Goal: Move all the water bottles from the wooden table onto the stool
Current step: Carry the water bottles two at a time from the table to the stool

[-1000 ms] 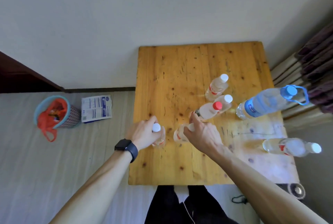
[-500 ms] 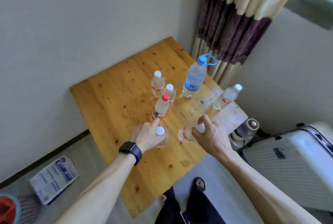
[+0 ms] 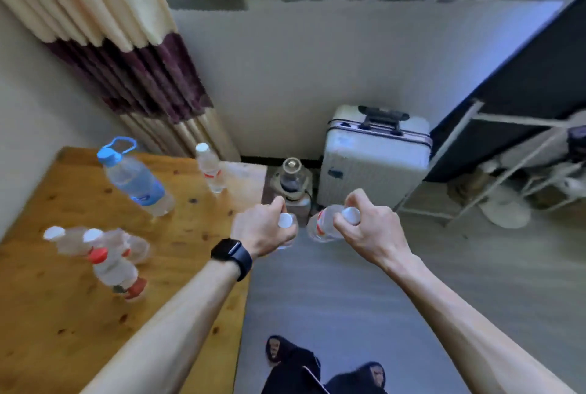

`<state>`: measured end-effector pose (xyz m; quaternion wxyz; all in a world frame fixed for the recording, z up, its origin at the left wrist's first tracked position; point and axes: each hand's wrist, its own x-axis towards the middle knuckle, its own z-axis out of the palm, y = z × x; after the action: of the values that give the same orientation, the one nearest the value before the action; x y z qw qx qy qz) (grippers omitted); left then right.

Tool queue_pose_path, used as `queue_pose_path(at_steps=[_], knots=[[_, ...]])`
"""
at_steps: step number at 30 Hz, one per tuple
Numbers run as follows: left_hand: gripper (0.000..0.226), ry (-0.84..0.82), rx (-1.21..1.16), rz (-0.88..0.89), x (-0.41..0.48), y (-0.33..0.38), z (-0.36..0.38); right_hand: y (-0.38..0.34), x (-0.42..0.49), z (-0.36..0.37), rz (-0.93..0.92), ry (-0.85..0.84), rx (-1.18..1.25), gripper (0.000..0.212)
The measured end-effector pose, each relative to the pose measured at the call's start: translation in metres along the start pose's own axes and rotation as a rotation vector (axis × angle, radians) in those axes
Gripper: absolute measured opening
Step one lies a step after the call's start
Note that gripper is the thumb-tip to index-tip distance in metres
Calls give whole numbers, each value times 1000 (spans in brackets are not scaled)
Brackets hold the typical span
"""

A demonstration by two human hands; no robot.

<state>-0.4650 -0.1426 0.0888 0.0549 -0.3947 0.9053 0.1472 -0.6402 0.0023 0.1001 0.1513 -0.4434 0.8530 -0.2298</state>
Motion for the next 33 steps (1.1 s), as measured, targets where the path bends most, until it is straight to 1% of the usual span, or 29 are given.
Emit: queue_pose_path(at_steps=[3,8,11,13,17,25,28,33], knots=[[37,-54,3,148,25,95,8,76,-31,-51,197,124,63,26],[38,-131,35,391,43,261,31,196,-97,-133,464,321,107,29],[39,-157,36,518,45,363,40,260,-141,-180,630,416,123,31],[41,-150,41,615,43,429,45,300,-168,-208,708,496,113,32],[42,-162,36,833,33,547,55,365,-219,-259,879,623,89,33],[39,-208,11,1149,27,770,82,477,-305,-340,1176,891,80,28],[38,-246,20,1248,27,843,101,518,-320,-370,1250,942,28,28],[35,-315,40,1381,33,957,130,586,-341,-415,1416,982,53,27]])
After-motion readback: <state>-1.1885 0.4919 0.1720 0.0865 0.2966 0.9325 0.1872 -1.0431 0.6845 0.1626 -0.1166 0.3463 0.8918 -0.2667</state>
